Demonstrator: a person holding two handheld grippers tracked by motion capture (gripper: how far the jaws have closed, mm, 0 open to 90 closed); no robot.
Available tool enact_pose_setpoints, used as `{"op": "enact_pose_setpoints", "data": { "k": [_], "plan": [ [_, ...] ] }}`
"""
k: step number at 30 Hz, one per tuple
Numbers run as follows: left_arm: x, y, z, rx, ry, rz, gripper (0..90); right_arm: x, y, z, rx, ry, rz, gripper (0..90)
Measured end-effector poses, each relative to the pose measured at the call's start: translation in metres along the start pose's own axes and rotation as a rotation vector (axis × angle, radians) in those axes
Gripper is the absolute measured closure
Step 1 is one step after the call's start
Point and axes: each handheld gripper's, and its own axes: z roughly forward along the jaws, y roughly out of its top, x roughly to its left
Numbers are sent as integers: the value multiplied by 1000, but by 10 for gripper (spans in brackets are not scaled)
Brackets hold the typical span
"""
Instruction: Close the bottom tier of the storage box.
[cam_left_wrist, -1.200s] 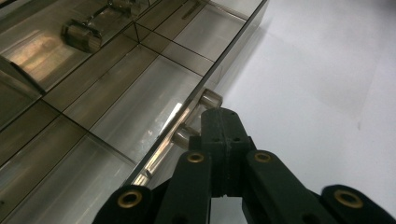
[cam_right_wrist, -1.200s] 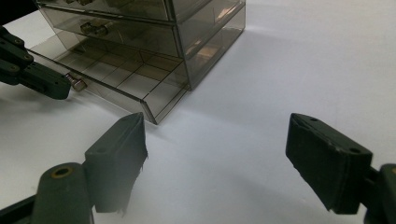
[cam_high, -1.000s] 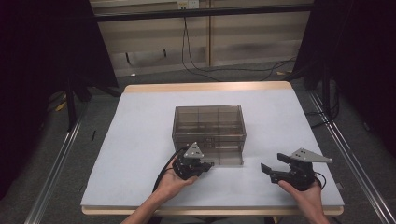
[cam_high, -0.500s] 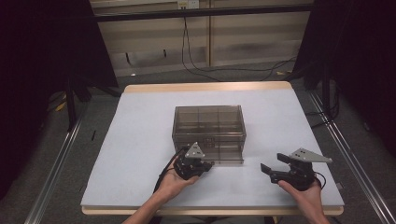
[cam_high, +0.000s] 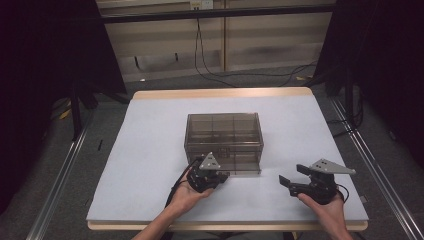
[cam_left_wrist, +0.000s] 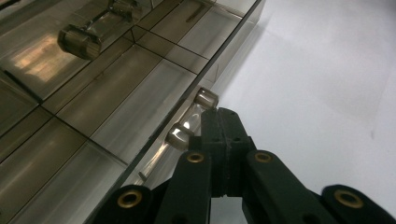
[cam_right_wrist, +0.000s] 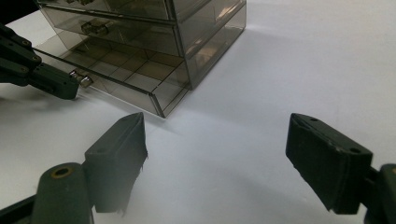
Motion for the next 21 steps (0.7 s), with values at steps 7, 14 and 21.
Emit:
{"op": "enact_pose_setpoints", "data": {
  "k": [7, 14, 21],
  "plan": [
    [0, -1, 1, -7, 0, -17, 900, -1, 0, 0, 2, 2, 0, 201],
    [2, 0, 0, -22, -1, -16, 900, -1, 0, -1, 3, -2, 0, 201],
    [4, 1, 1, -17, 0, -16, 900, 0, 0, 0, 9, 5, 1, 201]
  ]
}}
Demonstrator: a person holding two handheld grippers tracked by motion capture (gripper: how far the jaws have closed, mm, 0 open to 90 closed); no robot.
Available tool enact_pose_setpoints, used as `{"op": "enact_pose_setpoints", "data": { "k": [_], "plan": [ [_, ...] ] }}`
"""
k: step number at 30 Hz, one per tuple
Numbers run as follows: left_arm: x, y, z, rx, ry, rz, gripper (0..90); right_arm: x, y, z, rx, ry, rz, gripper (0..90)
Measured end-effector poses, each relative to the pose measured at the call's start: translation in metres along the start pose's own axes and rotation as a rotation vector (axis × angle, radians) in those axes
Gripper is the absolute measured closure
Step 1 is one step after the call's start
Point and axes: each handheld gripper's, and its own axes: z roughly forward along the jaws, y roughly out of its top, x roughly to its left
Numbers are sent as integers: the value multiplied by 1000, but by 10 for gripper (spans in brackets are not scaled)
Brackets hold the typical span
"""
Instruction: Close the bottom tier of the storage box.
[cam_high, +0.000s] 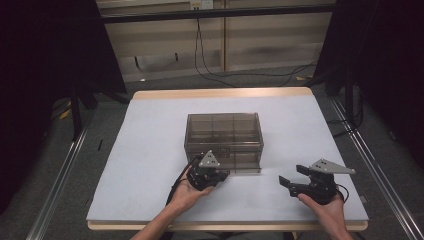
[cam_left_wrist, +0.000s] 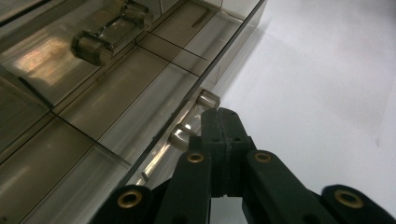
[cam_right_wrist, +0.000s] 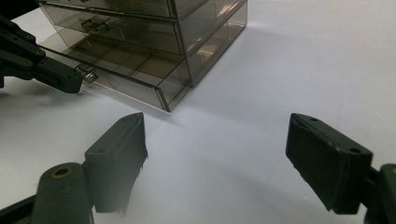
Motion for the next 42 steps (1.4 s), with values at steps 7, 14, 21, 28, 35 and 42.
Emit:
{"op": "enact_pose_setpoints", "data": {
  "k": [7, 14, 21, 28, 35, 42],
  "plan": [
    [5, 0, 2, 5, 0, -17, 900, 0, 0, 0, 2, 2, 1, 201],
    [5, 1, 3, 1, 2, -21, 900, -1, 0, 0, 4, -1, 3, 201],
    [10, 1, 3, -9, -12, -40, 900, -1, 0, 1, 6, 1, 4, 199],
    [9, 1, 4, -10, -10, -40, 900, -1, 0, 1, 7, -1, 6, 199],
    [11, 2, 3, -32, -9, -61, 900, -1, 0, 1, 8, 1, 6, 196],
    [14, 2, 5, -40, -9, -70, 900, -1, 0, 0, 8, -2, 4, 196]
  ]
}}
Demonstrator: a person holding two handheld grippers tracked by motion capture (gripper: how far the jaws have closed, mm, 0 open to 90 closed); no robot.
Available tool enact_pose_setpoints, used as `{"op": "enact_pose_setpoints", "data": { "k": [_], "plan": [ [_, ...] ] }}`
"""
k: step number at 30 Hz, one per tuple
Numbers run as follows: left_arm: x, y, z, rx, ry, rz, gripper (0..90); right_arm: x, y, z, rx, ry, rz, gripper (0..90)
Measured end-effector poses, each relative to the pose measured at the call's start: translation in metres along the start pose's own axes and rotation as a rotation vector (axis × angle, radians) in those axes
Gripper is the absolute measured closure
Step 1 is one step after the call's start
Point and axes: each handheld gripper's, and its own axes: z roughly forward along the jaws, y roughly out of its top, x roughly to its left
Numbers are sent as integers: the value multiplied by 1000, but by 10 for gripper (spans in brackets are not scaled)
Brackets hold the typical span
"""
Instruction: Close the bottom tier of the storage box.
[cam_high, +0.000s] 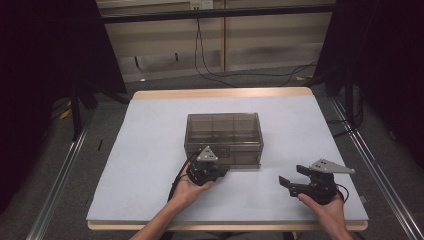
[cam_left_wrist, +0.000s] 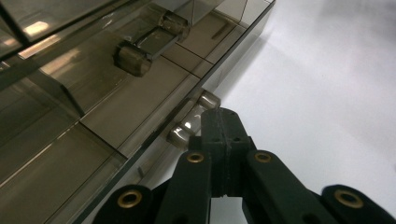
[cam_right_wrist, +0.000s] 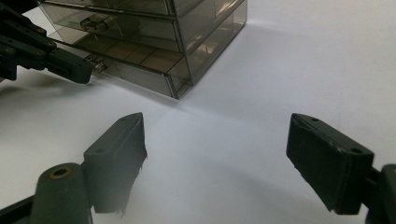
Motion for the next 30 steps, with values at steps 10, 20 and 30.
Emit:
{"op": "enact_pose_setpoints", "data": {
  "k": [10, 20, 30],
  "plan": [
    [1, 1, -1, -2, 6, -4, 900, -1, 0, 0, -2, 3, 0, 196],
    [2, 1, 1, -1, 10, -5, 900, -1, 0, -1, -4, 0, 5, 197],
    [4, 1, 1, -2, 27, -2, 900, -1, 0, -1, -4, 0, 5, 197]
  ]
}}
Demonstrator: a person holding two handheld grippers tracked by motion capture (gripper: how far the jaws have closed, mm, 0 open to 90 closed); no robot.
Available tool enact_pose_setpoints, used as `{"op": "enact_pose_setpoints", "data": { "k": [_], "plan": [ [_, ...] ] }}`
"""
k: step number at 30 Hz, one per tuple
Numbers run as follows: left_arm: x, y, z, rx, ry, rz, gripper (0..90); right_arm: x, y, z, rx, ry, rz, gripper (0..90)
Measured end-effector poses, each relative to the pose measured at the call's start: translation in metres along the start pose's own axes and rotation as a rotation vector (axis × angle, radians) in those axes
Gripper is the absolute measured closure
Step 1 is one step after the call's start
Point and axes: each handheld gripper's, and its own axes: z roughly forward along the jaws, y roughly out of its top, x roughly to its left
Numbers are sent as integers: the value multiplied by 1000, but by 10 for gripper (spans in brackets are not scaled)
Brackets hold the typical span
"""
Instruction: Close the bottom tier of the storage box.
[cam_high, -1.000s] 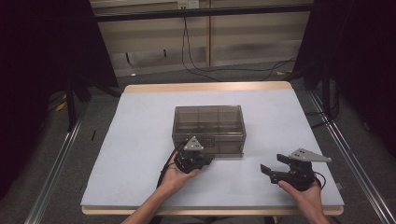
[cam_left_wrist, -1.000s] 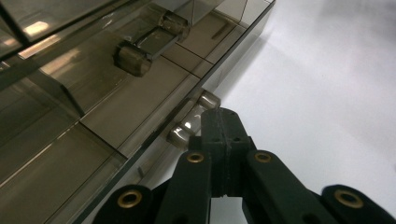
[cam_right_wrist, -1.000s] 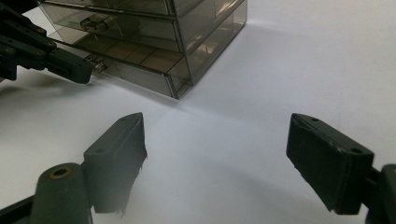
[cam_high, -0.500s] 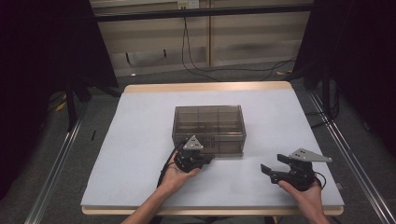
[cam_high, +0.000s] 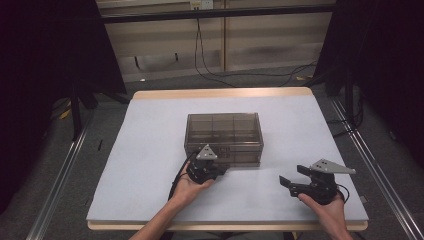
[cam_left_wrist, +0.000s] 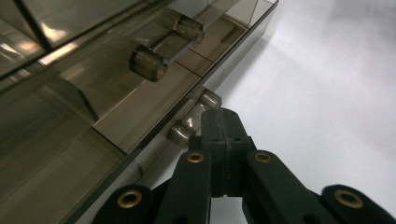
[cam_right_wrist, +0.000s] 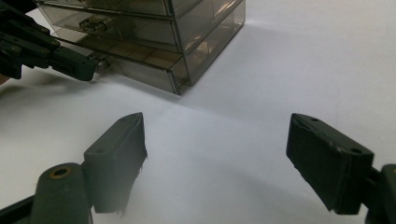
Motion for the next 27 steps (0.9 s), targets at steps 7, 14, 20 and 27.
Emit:
{"op": "enact_pose_setpoints", "data": {
  "k": [7, 14, 20, 27],
  "plan": [
    [1, 0, 1, -7, 6, -10, 900, 0, 0, 0, 1, 1, 2, 199],
    [3, 0, 1, -7, 5, -29, 900, -1, 0, 0, 1, -5, 3, 199],
    [5, 0, 2, -14, 13, -38, 900, 0, 0, -1, 2, -7, 3, 199],
    [7, 0, 1, -19, 30, -47, 900, -1, 0, 0, 1, -6, 3, 199]
  ]
}}
